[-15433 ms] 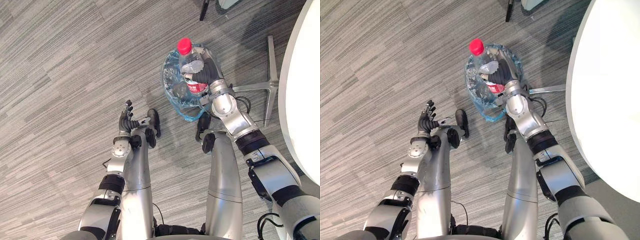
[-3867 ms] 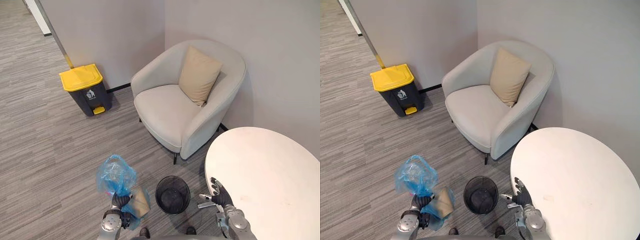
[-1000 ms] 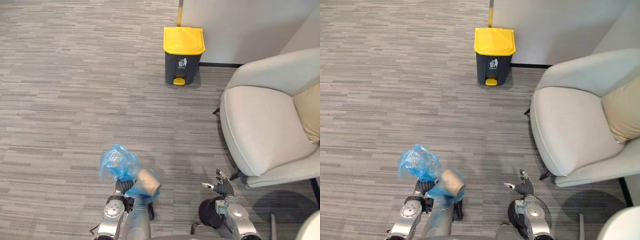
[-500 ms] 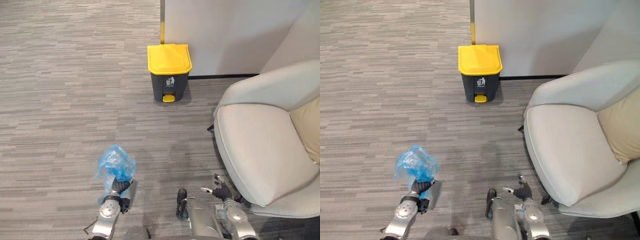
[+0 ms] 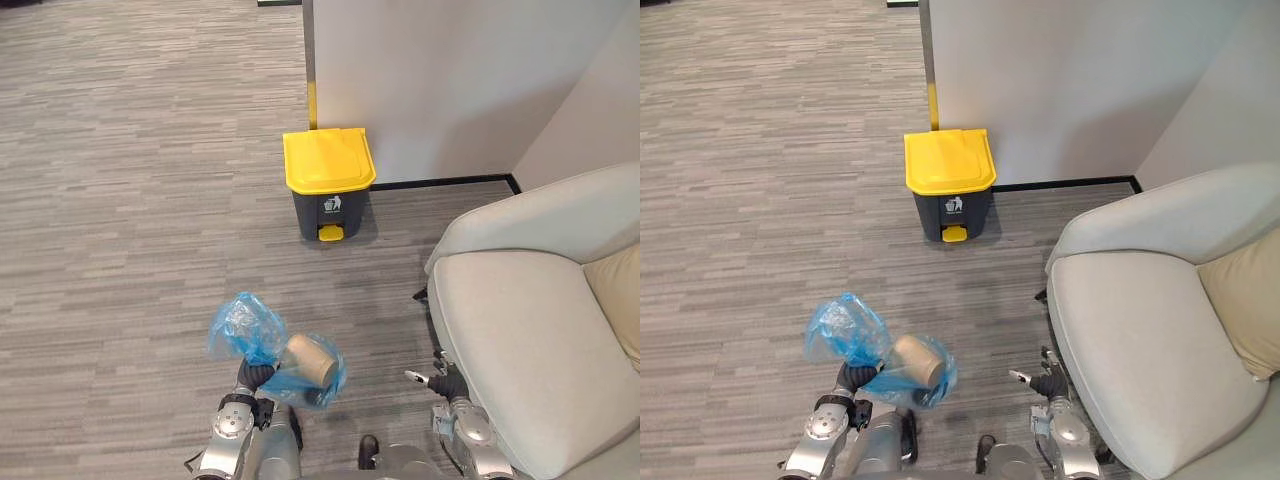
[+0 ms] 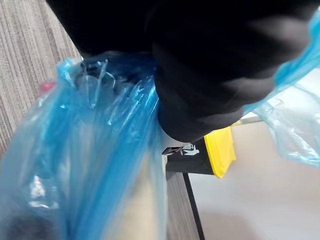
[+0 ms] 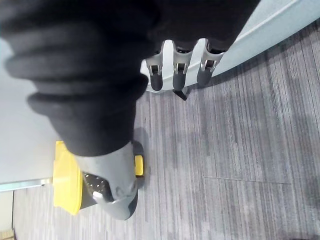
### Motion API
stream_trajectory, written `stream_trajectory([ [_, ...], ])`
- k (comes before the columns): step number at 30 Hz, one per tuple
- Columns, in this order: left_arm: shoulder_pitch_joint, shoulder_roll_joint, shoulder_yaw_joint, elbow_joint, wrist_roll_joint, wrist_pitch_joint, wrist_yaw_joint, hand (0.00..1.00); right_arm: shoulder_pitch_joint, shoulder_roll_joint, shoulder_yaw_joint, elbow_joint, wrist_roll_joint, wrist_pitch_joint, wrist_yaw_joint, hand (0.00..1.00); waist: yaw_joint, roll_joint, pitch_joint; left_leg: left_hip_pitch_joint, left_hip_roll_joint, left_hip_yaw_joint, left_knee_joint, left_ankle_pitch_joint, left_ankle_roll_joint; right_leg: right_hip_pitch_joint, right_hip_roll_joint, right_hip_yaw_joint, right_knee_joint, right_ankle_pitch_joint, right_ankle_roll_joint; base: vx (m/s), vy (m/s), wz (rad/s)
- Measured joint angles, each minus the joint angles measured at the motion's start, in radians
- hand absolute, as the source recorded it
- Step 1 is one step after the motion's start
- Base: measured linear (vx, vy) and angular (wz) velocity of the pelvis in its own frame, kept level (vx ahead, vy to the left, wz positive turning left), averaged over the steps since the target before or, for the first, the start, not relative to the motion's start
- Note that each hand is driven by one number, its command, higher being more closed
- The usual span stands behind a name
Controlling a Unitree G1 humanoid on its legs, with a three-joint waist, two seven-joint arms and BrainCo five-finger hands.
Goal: Gather rubbish on tea table into small bin, then transfer packed bag to large trash can.
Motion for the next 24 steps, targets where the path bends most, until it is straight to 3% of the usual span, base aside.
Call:
stream_trajectory([
  [1,0.0,-0.003,0.002,0.008,0.0,0.0,0.001,1.0,-0.001,-0.006,0.001,0.008,0.0,0.0,-0.002,0.0,0.01,0.007,-0.001,0.016,0.0,0.001,-0.015,0.073,-0.011,0.006,-0.001,0.02,0.003,-0.012,0.019,0.39,0.385,-0.63],
  [2,0.002,-0.003,0.007,0.022,0.0,0.0,0.002,1.0,-0.003,0.001,0.004,0.021,0.0,0.002,-0.003,0.0,0.011,-0.003,-0.003,0.034,-0.02,0.017,-0.012,0.129,0.038,0.024,-0.015,0.049,0.0,-0.029,0.047,0.33,0.313,-0.4],
  [4,-0.002,0.017,0.006,0.031,0.0,0.001,0.001,1.0,-0.003,0.005,0.009,0.02,-0.001,0.001,-0.003,0.0,0.006,-0.032,-0.01,0.015,-0.061,0.037,0.053,0.054,0.065,0.027,-0.065,0.063,0.006,-0.049,0.079,0.34,0.311,-0.2],
  [6,0.002,0.014,0.006,0.032,0.0,0.002,0.002,1.0,-0.003,-0.002,0.008,0.021,-0.003,0.001,-0.004,0.0,0.009,-0.034,-0.011,0.01,-0.086,0.065,0.128,-0.021,0.092,0.012,-0.103,0.095,0.068,-0.076,0.107,0.28,0.275,-0.26],
  [10,0.018,0.036,-0.003,0.032,0.0,0.004,0.005,1.0,-0.002,0.003,0.012,0.03,-0.012,0.002,0.005,0.0,-0.004,-0.04,-0.015,0.134,-0.139,0.118,0.09,-0.097,0.136,-0.197,-0.171,0.139,0.579,-0.053,0.195,0.31,0.189,-0.24],
  [11,0.028,0.047,-0.004,0.03,-0.001,0.004,0.008,1.0,-0.002,0.003,0.02,0.042,-0.012,0.004,0.009,0.0,-0.013,-0.039,-0.014,0.183,-0.138,0.124,0.081,-0.108,0.144,-0.244,-0.171,0.112,0.679,-0.07,0.165,0.34,0.081,-0.08],
  [13,0.038,0.064,-0.004,0.029,-0.01,0.005,0.018,1.0,-0.003,0.003,0.039,0.038,-0.012,0.003,0.01,0.0,-0.023,-0.041,-0.016,0.245,-0.132,0.136,0.056,-0.123,0.148,-0.313,-0.148,0.069,0.715,-0.104,0.106,0.42,0.0,-0.12],
  [14,0.032,0.067,-0.004,0.02,-0.019,0.005,0.023,1.0,-0.004,0.003,0.045,0.033,-0.013,0.003,0.01,0.0,-0.03,-0.041,-0.015,0.269,-0.125,0.135,0.046,-0.133,0.143,-0.369,-0.121,0.047,0.692,-0.123,0.079,0.35,-0.036,-0.01],
  [15,0.028,0.066,-0.003,0.017,-0.024,0.004,0.023,1.0,-0.006,0.003,0.046,0.033,-0.013,0.003,0.01,0.0,-0.032,-0.04,-0.015,0.28,-0.119,0.135,0.043,-0.135,0.14,-0.394,-0.104,0.035,0.658,-0.125,0.074,0.37,-0.094,0.07],
  [16,0.02,0.062,-0.002,0.016,-0.026,0.004,0.022,1.0,-0.009,0.002,0.047,0.035,-0.013,0.003,0.01,0.0,-0.036,-0.035,-0.012,0.3,-0.103,0.134,0.035,-0.136,0.138,-0.425,-0.064,0.025,0.536,-0.118,0.066,0.4,-0.119,0.09],
  [18,0.02,0.065,-0.001,0.016,-0.027,0.004,0.021,1.0,-0.004,0.002,0.048,0.035,-0.012,0.003,0.01,0.0,-0.047,-0.041,-0.013,0.34,-0.091,0.128,0.031,-0.156,0.104,-0.417,-0.021,0.022,0.259,0.007,0.043,0.46,-0.145,0.19],
  [19,0.019,0.066,-0.001,0.022,-0.027,0.002,0.02,1.0,0.006,-0.002,0.048,0.04,-0.011,0.003,0.01,0.0,-0.051,-0.054,-0.01,0.374,-0.1,0.107,0.033,-0.187,0.068,-0.38,-0.019,0.029,0.147,0.21,-0.01,0.35,-0.105,0.12],
  [20,0.007,0.05,-0.001,0.035,-0.027,0.005,0.02,1.0,0.0,-0.014,0.047,0.052,-0.011,0.005,0.009,0.0,-0.049,-0.028,-0.005,0.382,-0.079,0.09,0.029,-0.195,0.061,-0.366,0.004,0.016,0.152,0.212,-0.013,0.38,-0.131,0.06],
  [21,0.001,0.046,-0.001,0.034,-0.027,-0.001,0.019,1.0,-0.013,-0.017,0.045,0.049,-0.011,0.004,0.009,0.0,-0.047,-0.02,-0.007,0.377,-0.062,0.074,0.021,-0.183,0.044,-0.371,0.018,0.018,0.157,0.184,-0.018,0.32,-0.115,0.04],
  [24,-0.038,0.03,-0.004,0.038,-0.026,0.0,0.013,1.0,0.001,-0.018,0.037,0.04,-0.011,0.004,0.009,0.0,-0.054,-0.012,-0.001,0.394,-0.041,0.02,0.065,-0.169,0.022,-0.354,0.014,-0.029,0.246,0.074,-0.042,0.3,-0.141,0.36],
])
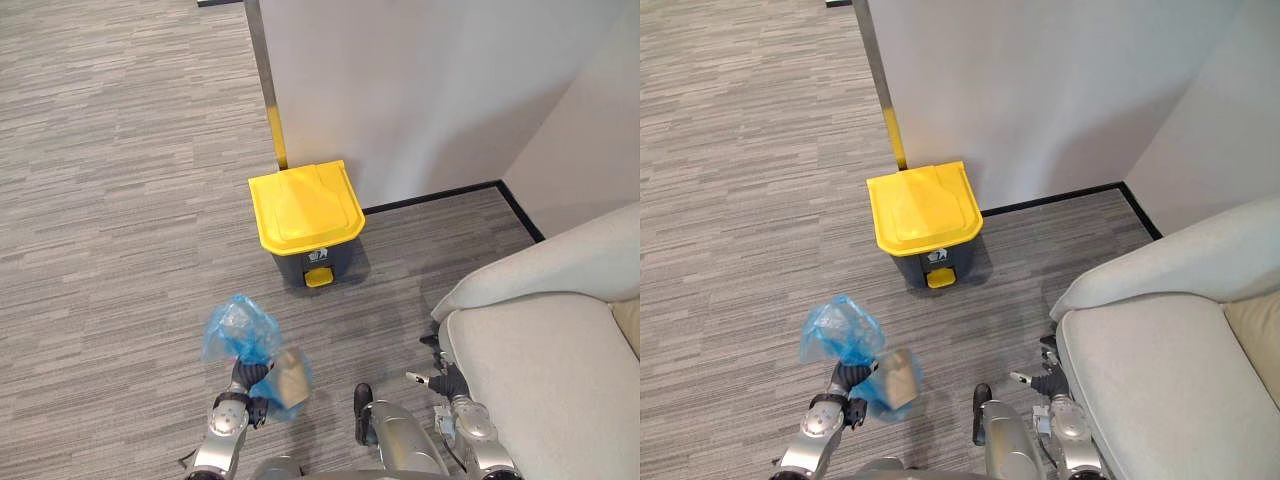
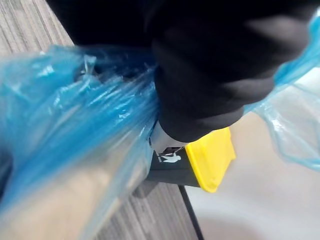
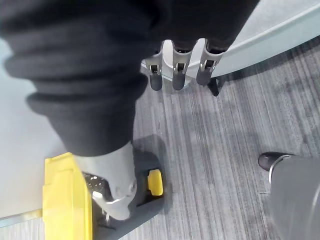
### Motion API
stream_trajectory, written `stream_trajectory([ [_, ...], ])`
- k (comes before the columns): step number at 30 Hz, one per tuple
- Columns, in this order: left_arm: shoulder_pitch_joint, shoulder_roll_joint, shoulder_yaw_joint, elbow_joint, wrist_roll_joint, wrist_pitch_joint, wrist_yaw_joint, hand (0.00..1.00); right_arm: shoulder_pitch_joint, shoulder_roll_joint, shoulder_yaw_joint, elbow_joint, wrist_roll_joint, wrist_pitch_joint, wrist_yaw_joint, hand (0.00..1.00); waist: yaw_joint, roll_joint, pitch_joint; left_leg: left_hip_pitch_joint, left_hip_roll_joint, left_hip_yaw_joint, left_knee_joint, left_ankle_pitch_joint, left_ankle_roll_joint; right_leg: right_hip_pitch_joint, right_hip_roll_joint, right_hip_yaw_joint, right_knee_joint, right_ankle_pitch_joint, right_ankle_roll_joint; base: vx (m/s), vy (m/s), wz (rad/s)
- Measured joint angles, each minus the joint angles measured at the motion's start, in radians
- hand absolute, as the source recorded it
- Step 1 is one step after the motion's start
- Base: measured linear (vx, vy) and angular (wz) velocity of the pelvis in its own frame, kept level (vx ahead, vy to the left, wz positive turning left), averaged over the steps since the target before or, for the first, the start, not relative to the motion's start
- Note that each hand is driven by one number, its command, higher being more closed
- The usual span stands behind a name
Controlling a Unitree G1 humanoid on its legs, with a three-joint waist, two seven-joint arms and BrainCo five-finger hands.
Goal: Gather rubbish on tea table into small bin, then transfer packed bag to large trash can.
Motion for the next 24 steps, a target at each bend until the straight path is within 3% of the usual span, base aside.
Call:
stream_trajectory([
  [1,-0.002,-0.002,0.0,-0.003,0.0,0.0,-0.004,1.0,0.013,0.003,0.001,-0.012,0.0,0.0,0.001,0.0,0.0,0.0,0.0,-0.012,0.006,-0.01,0.046,0.0,0.0,0.018,0.0,-0.01,-0.001,-0.019,0.0,0.31,-0.187,0.64],
  [3,0.003,-0.018,0.003,-0.028,0.0,0.0,-0.012,1.0,0.053,0.019,0.002,-0.052,0.0,0.001,0.001,0.0,0.004,0.007,0.002,-0.096,0.057,-0.028,0.296,0.025,-0.043,0.092,0.01,-0.048,-0.021,-0.052,-0.009,0.23,-0.137,0.48],
  [4,0.027,-0.031,0.003,-0.06,0.0,0.0,-0.013,1.0,0.073,0.025,0.006,-0.074,0.0,0.001,0.001,0.0,0.011,0.017,0.003,-0.168,0.116,-0.019,0.487,0.046,-0.056,0.145,0.035,-0.057,-0.048,-0.066,-0.019,0.23,-0.086,0.12],
  [6,0.055,-0.035,0.003,-0.078,-0.001,0.002,-0.013,1.0,0.074,0.041,0.002,-0.093,0.003,0.001,-0.001,0.0,0.026,0.016,0.002,-0.264,0.175,0.036,0.628,0.024,-0.023,0.215,0.052,-0.059,-0.087,-0.089,-0.027,0.23,-0.05,-0.04],
  [8,0.058,-0.035,0.002,-0.079,-0.001,0.002,-0.013,1.0,0.073,0.04,0.002,-0.094,0.009,0.001,-0.001,0.0,0.035,0.005,-0.004,-0.324,0.168,0.071,0.549,0.003,0.011,0.245,0.045,-0.053,-0.131,-0.09,-0.029,0.23,0.025,-0.05],
  [10,0.06,-0.035,0.011,-0.071,-0.001,0.002,-0.012,1.0,0.062,0.042,-0.019,-0.087,0.01,0.001,-0.001,0.0,0.041,0.002,-0.003,-0.364,0.131,0.069,0.342,0.003,0.015,0.271,0.024,-0.046,-0.147,-0.087,-0.02,0.27,0.137,-0.08],
  [11,0.06,-0.035,0.011,-0.058,-0.001,0.002,-0.012,1.0,0.051,0.043,-0.037,-0.078,0.011,0.001,-0.002,0.0,0.043,-0.001,-0.001,-0.368,0.099,0.052,0.198,0.025,0.002,0.277,0.006,-0.033,-0.147,-0.091,0.007,0.25,0.185,-0.17],
  [12,0.061,-0.035,0.011,-0.049,-0.001,0.002,-0.012,1.0,0.045,0.039,-0.041,-0.067,0.011,0.0,-0.002,0.0,0.045,0.0,-0.002,-0.362,0.084,0.042,0.122,0.054,-0.003,0.28,0.0,-0.022,-0.145,-0.097,0.019,0.32,0.249,-0.47],
  [13,0.064,-0.036,0.012,-0.028,-0.001,0.003,-0.012,1.0,0.04,0.026,-0.045,-0.043,0.011,0.001,-0.003,0.0,0.06,0.005,-0.005,-0.329,0.061,0.031,0.048,0.21,-0.002,0.282,-0.006,0.016,-0.138,-0.11,0.047,0.23,0.177,-0.52],
  [14,0.062,-0.033,0.013,-0.011,-0.001,0.004,-0.011,1.0,0.031,0.028,-0.039,-0.025,0.011,0.003,-0.002,0.0,0.065,-0.007,-0.008,-0.318,0.043,0.049,0.041,0.217,0.022,0.289,-0.019,0.04,-0.142,-0.114,0.065,0.31,0.207,-0.39],
  [17,0.051,-0.013,0.013,0.01,0.0,0.006,-0.011,1.0,0.021,0.024,-0.037,-0.021,0.009,0.001,0.0,0.0,0.063,-0.014,-0.01,-0.322,0.006,0.075,0.089,0.168,0.075,0.301,-0.06,0.072,-0.161,-0.127,0.098,0.26,0.212,-0.14],
  [20,0.052,0.008,0.014,0.016,0.0,0.006,-0.011,1.0,-0.021,0.019,-0.036,-0.007,0.008,0.001,0.0,0.0,0.068,-0.013,-0.011,-0.293,-0.014,0.117,0.116,0.102,0.09,0.3,-0.087,0.137,-0.142,-0.153,0.139,0.18,0.206,-0.41],
  [22,0.05,0.014,0.018,0.021,-0.001,0.006,-0.011,1.0,-0.044,0.018,-0.035,-0.001,0.005,0.001,0.001,0.0,0.065,-0.014,-0.011,-0.281,-0.023,0.139,0.126,0.066,0.096,0.273,-0.1,0.171,-0.075,-0.171,0.162,0.11,0.127,-0.49],
  [24,0.052,0.013,0.02,0.04,-0.001,0.007,-0.011,1.0,-0.059,0.017,-0.031,0.003,-0.001,0.001,0.001,0.0,0.06,-0.016,-0.012,-0.234,-0.052,0.175,0.092,0.045,0.104,0.186,-0.132,0.183,0.117,-0.174,0.178,0.09,0.098,-0.39],
])
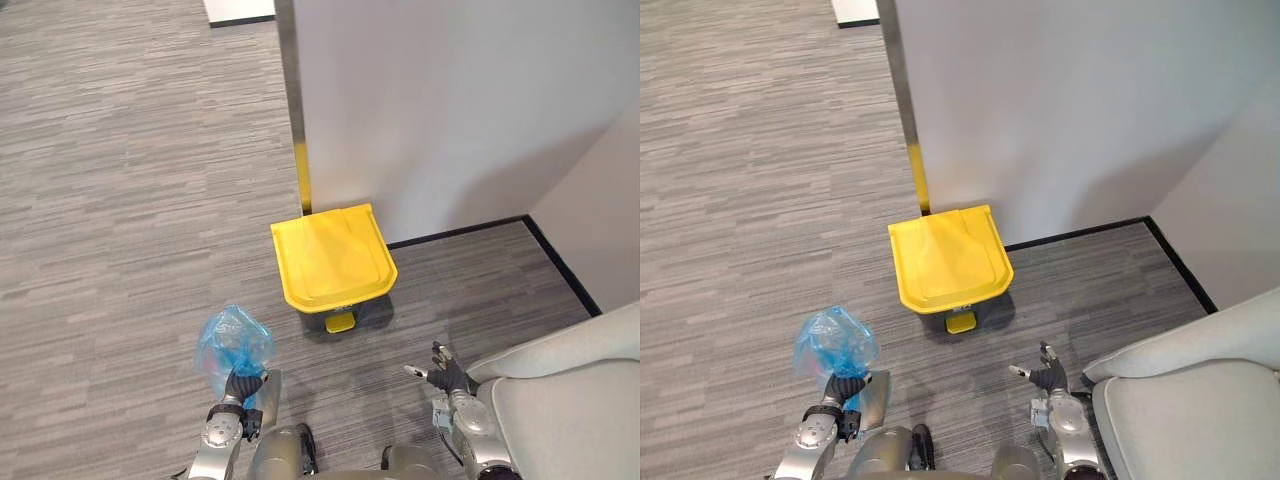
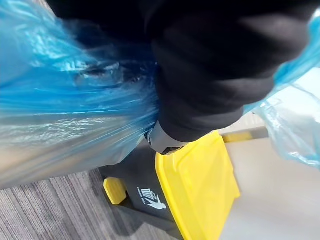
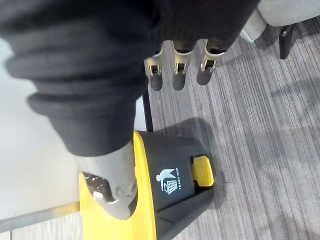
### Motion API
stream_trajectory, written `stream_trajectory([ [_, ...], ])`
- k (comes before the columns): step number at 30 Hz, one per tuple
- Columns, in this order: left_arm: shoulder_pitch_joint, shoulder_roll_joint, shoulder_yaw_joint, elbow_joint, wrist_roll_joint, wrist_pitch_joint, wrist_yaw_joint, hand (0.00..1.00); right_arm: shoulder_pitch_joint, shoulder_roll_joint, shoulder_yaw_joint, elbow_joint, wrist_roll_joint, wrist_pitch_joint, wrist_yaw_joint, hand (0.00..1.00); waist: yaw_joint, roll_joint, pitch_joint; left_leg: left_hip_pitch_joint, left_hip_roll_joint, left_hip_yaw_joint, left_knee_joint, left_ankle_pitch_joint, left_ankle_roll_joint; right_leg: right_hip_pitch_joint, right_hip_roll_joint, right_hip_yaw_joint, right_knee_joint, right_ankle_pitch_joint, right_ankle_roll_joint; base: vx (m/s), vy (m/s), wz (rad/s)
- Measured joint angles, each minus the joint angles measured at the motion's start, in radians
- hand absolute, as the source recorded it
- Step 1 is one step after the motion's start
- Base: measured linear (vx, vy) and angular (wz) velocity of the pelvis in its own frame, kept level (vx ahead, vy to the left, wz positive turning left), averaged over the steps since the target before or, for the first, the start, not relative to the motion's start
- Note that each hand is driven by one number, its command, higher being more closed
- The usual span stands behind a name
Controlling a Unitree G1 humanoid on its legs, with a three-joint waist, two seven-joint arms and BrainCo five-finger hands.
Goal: Gather rubbish on tea table into small bin, then transfer packed bag to large trash can.
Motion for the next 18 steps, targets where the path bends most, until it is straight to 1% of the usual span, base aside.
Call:
stream_trajectory([
  [1,-0.002,0.001,-0.001,0.006,0.0,0.0,0.001,1.0,0.006,0.0,0.0,0.002,0.0,0.0,0.0,0.0,-0.004,-0.001,-0.001,0.013,-0.008,0.001,-0.009,-0.002,0.004,-0.02,-0.01,-0.005,0.049,0.005,0.008,0.12,0.057,-0.07],
  [2,-0.005,0.005,0.0,0.011,0.0,0.0,0.003,1.0,0.016,0.0,0.005,0.021,-0.001,0.001,0.001,0.0,-0.007,-0.001,-0.002,0.041,-0.011,0.001,-0.023,-0.004,0.01,-0.041,-0.015,-0.013,0.1,-0.011,0.007,0.11,0.011,0.05],
  [4,-0.013,0.015,0.0,0.014,-0.001,0.0,0.005,1.0,0.019,0.0,0.019,0.044,-0.008,0.002,0.001,0.0,-0.015,-0.007,-0.007,0.053,-0.007,-0.007,-0.035,-0.005,0.01,-0.084,0.0,-0.027,0.088,-0.03,-0.025,0.14,-0.047,0.21],
  [5,-0.02,0.022,0.001,0.018,-0.002,0.0,0.005,1.0,0.015,-0.001,0.02,0.05,-0.01,0.002,0.001,0.0,-0.021,-0.008,-0.007,0.053,-0.003,-0.019,-0.034,-0.003,0.007,-0.119,0.019,-0.044,0.05,-0.029,-0.035,0.14,-0.096,0.33],
  [6,-0.02,0.026,0.001,0.019,-0.003,0.0,0.007,1.0,0.014,-0.001,0.02,0.051,-0.01,0.002,0.001,0.0,-0.025,-0.01,-0.008,0.054,-0.003,-0.028,-0.028,-0.003,0.006,-0.127,0.031,-0.045,0.0,-0.014,-0.053,0.2,-0.166,0.48],
  [7,-0.025,0.026,-0.004,0.033,-0.006,0.0,0.007,1.0,0.017,-0.009,0.018,0.058,-0.01,0.001,0.001,0.0,-0.034,-0.004,-0.01,0.053,-0.005,-0.062,-0.016,-0.006,-0.002,-0.113,0.047,-0.049,-0.067,0.073,-0.076,0.19,-0.113,0.37],
  [8,-0.026,0.014,-0.011,0.039,-0.008,-0.002,0.005,1.0,0.024,-0.024,0.017,0.077,-0.01,0.001,0.0,0.0,-0.036,0.015,-0.019,0.056,0.007,-0.085,-0.022,0.003,-0.019,-0.081,0.063,-0.068,-0.108,0.094,-0.089,0.24,-0.123,0.28],
  [10,-0.025,0.006,-0.009,0.039,-0.008,-0.005,0.006,1.0,0.027,-0.034,0.017,0.079,-0.01,0.001,0.0,0.0,-0.028,0.025,-0.026,0.079,0.031,-0.099,-0.062,0.014,-0.037,-0.044,0.087,-0.08,-0.171,0.113,-0.096,0.16,-0.08,-0.02],
  [11,-0.024,0.003,-0.009,0.04,-0.008,-0.005,0.006,1.0,0.028,-0.039,0.015,0.078,-0.01,0.0,0.0,0.0,-0.033,0.029,-0.028,0.093,0.033,-0.11,-0.089,0.02,-0.046,-0.027,0.095,-0.09,-0.198,0.123,-0.098,0.15,-0.091,0.09],
  [12,-0.028,-0.004,-0.009,0.04,-0.008,-0.005,0.005,1.0,0.032,-0.046,0.009,0.079,-0.009,0.0,-0.001,0.0,-0.036,0.03,-0.03,0.114,0.037,-0.119,-0.135,0.032,-0.063,0.0,0.105,-0.103,-0.246,0.139,-0.1,0.13,-0.076,0.16],
  [15,-0.029,-0.009,-0.009,0.043,-0.008,-0.005,0.004,1.0,0.038,-0.05,-0.005,0.081,-0.008,0.0,-0.001,0.0,-0.037,0.032,-0.032,0.135,0.044,-0.122,-0.179,0.051,-0.068,0.038,0.111,-0.112,-0.316,0.169,-0.1,0.06,-0.019,0.08],
  [18,-0.026,-0.008,-0.008,0.058,-0.008,-0.005,0.004,1.0,0.051,-0.047,-0.006,0.086,-0.008,0.0,-0.001,0.0,-0.035,0.033,-0.04,0.151,0.037,-0.127,-0.202,0.066,-0.064,0.081,0.11,-0.12,-0.386,0.2,-0.094,0.03,0.039,0.1],
])
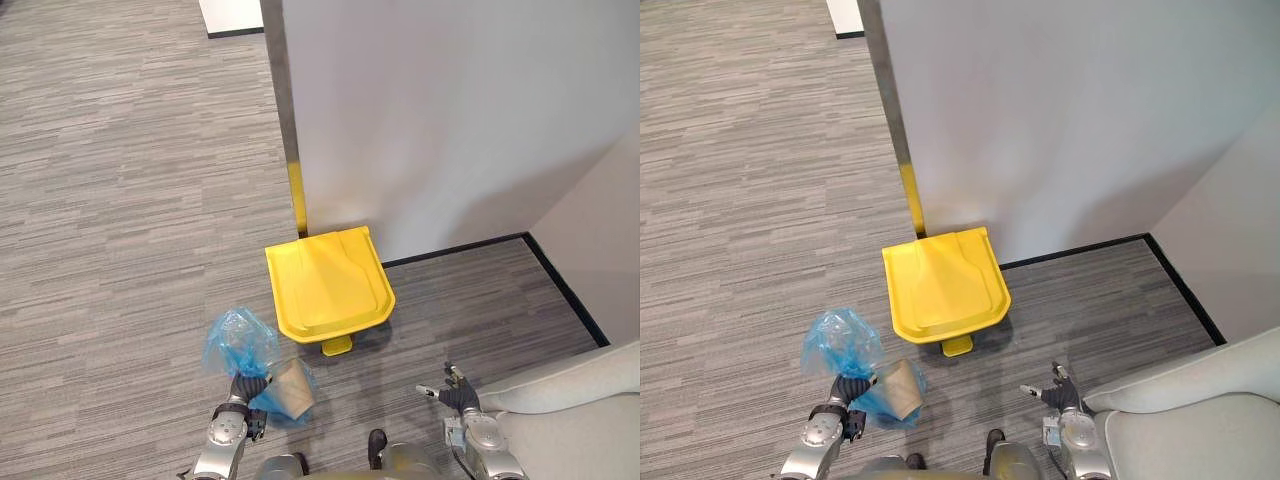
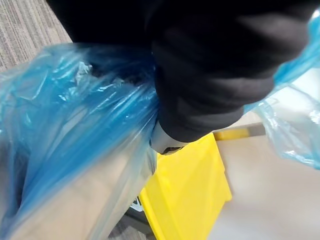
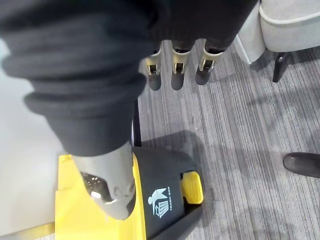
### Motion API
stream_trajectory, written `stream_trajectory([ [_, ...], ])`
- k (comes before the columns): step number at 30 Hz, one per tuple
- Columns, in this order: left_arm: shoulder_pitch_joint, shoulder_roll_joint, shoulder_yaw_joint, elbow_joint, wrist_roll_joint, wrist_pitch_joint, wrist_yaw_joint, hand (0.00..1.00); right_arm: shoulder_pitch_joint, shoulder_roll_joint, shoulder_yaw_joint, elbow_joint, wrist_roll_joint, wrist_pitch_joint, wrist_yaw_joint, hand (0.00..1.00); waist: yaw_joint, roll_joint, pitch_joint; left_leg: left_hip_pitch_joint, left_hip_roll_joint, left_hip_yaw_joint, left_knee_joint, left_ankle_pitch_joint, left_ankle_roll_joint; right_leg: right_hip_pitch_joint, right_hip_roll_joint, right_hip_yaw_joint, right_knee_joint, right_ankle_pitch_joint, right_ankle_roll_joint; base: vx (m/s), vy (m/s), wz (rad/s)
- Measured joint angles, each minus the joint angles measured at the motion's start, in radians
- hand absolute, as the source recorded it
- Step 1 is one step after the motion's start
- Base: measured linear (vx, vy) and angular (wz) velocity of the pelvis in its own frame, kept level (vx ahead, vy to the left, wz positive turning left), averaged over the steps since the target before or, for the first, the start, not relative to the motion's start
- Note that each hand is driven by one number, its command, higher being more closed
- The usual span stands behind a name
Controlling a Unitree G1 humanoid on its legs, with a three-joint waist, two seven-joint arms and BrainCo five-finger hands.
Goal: Gather rubbish on tea table into small bin, then transfer packed bag to large trash can.
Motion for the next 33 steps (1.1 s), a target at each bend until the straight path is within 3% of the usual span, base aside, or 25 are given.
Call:
stream_trajectory([
  [6,0.009,0.002,0.0,0.018,0.0,0.0,0.001,1.0,0.016,0.008,-0.001,0.001,0.0,0.0,0.0,0.0,0.008,-0.002,-0.007,-0.003,-0.033,-0.025,-0.005,0.041,0.007,0.051,-0.027,-0.012,-0.089,0.05,0.011,-0.03,0.035,0.13],
  [13,0.022,0.004,0.0,0.028,0.0,0.001,0.004,1.0,0.014,0.014,-0.005,0.022,0.0,0.0,0.001,0.0,0.01,-0.015,-0.015,-0.005,-0.042,-0.082,-0.081,0.085,0.013,0.06,-0.023,-0.058,-0.138,0.099,0.006,-0.12,-0.011,0.22],
  [22,0.04,0.009,-0.002,0.035,0.0,0.005,0.011,1.0,0.046,0.023,-0.021,0.019,0.0,0.001,-0.001,0.0,0.007,-0.021,-0.019,-0.087,-0.038,-0.091,-0.08,0.106,0.001,0.01,-0.03,-0.094,-0.133,0.093,0.012,-0.13,-0.028,0.15],
  [27,0.044,0.009,-0.001,0.027,0.0,0.006,0.011,1.0,0.037,0.02,-0.027,-0.007,-0.001,0.001,-0.003,0.0,0.011,-0.018,-0.019,-0.101,-0.022,-0.055,-0.017,0.056,0.005,-0.003,-0.014,-0.048,-0.104,0.058,0.025,0.05,0.007,-0.21],
  [31,0.044,0.011,-0.001,-0.007,0.0,0.006,0.013,1.0,0.026,0.015,-0.026,-0.012,-0.001,0.002,-0.003,0.0,0.008,-0.027,-0.018,-0.146,-0.04,-0.025,0.143,-0.065,0.037,-0.129,-0.068,-0.011,0.188,-0.095,0.082,0.13,0.075,-0.17],
  [33,0.043,0.011,-0.005,-0.009,0.0,0.009,0.014,1.0,0.033,0.011,-0.027,-0.013,0.0,0.003,-0.003,0.0,0.005,-0.029,-0.013,-0.127,-0.055,-0.04,0.193,-0.121,0.059,-0.182,-0.106,0.001,0.383,-0.118,0.102,0.21,0.078,0.02],
])
